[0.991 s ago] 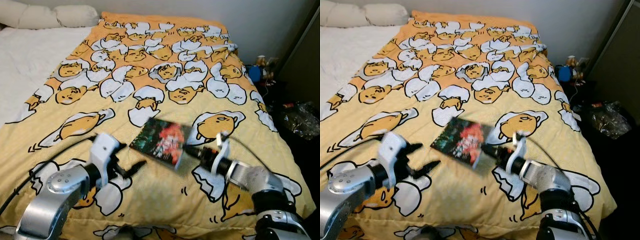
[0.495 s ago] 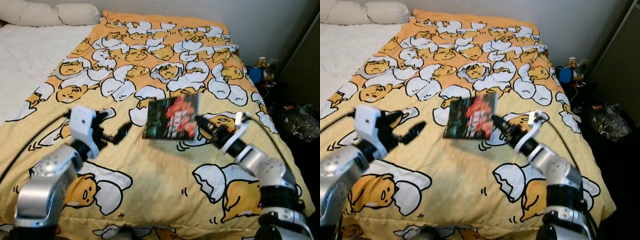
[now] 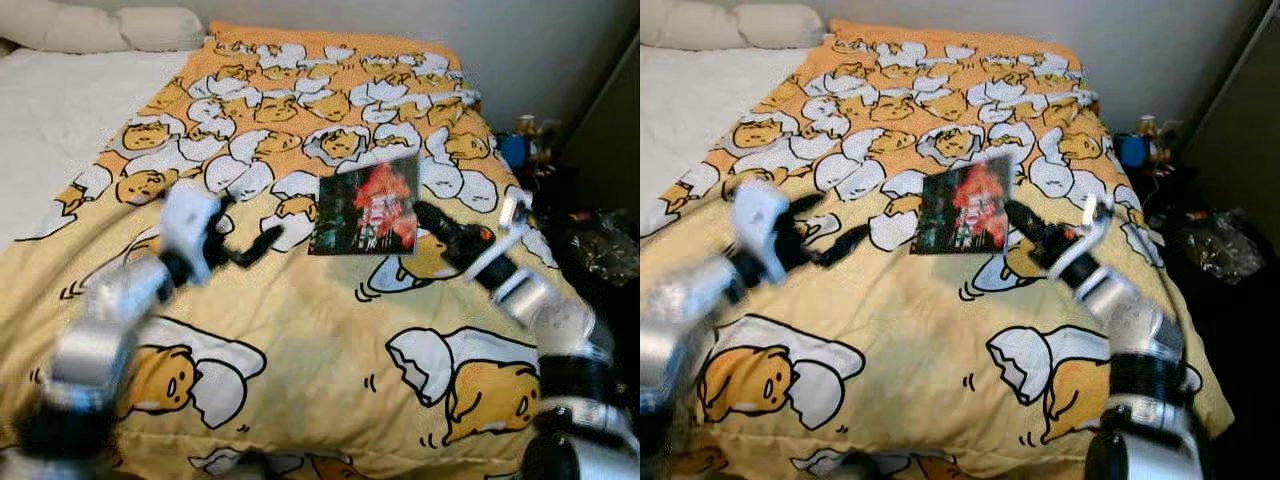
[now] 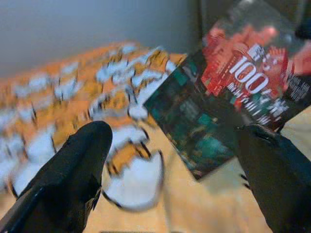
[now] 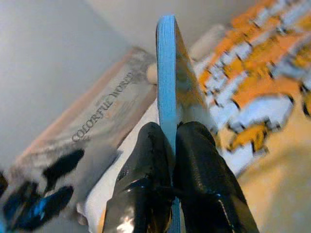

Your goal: Clean up the room

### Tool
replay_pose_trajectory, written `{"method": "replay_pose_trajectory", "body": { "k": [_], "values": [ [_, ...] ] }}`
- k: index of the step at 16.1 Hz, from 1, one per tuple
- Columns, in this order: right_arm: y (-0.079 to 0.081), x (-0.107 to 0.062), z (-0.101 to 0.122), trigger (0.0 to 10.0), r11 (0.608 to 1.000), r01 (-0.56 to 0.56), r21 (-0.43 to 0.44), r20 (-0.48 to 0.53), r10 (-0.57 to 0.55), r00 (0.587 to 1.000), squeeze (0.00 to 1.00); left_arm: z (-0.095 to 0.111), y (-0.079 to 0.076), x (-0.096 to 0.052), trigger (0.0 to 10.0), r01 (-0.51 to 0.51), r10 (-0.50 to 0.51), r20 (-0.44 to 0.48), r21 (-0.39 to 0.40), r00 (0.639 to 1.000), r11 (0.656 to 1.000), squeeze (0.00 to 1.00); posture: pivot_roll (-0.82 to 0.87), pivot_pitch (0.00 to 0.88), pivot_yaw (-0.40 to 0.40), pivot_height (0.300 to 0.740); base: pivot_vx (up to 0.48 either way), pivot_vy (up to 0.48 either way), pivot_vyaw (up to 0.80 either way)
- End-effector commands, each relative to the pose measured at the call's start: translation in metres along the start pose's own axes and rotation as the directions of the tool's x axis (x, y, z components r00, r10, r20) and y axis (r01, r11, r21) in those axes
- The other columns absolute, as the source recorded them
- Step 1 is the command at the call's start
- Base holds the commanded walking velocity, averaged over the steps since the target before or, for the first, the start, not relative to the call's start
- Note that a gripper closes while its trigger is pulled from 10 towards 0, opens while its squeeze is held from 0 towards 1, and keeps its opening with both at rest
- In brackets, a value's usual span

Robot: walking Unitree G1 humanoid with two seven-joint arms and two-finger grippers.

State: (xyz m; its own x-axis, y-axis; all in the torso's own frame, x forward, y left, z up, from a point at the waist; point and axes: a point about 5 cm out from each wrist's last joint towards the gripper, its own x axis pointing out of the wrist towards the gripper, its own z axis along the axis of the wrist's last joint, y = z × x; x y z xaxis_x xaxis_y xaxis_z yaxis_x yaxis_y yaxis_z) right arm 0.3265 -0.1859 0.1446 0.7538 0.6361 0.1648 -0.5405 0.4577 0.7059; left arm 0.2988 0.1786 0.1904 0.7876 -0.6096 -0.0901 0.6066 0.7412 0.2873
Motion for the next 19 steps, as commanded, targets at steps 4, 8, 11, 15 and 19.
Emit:
{"method": "replay_pose_trajectory", "body": {
  "k": [4,8,11,15,19],
  "values": [
    [0.024,0.014,0.020,0.0,0.977,-0.143,-0.158,-0.037,0.139,0.990,0.00,0.018,0.023,0.019,10.0,0.082,-0.084,0.014,0.127,0.996,0.989,1.00,-0.01,0.000,-0.003,0.740,0.000,0.000,0.00],
    [0.042,0.021,0.014,0.0,0.895,-0.279,-0.347,-0.221,0.211,0.952,0.00,0.046,0.047,0.039,10.0,0.267,-0.276,0.042,0.154,0.960,0.951,0.00,-0.02,0.000,0.013,0.740,0.000,0.000,0.00],
    [0.048,0.026,0.015,0.0,0.871,-0.299,-0.389,-0.236,0.220,0.947,0.00,0.041,0.049,0.058,10.0,0.308,-0.311,0.061,0.058,0.948,0.950,0.00,-0.03,0.000,0.022,0.740,0.000,0.000,0.00],
    [0.040,0.032,0.008,0.0,0.871,-0.260,-0.417,-0.227,0.177,0.958,0.00,0.019,0.036,0.075,10.0,0.380,-0.380,0.030,-0.005,0.925,0.925,0.00,-0.06,0.000,0.044,0.740,0.000,0.000,0.00],
    [0.043,0.039,0.003,0.0,0.850,-0.300,-0.434,-0.275,0.192,0.942,0.00,0.009,0.023,0.087,10.0,0.425,-0.422,0.049,-0.068,0.905,0.903,0.00,-0.08,0.000,0.054,0.740,0.000,0.000,0.00]
  ]
}}
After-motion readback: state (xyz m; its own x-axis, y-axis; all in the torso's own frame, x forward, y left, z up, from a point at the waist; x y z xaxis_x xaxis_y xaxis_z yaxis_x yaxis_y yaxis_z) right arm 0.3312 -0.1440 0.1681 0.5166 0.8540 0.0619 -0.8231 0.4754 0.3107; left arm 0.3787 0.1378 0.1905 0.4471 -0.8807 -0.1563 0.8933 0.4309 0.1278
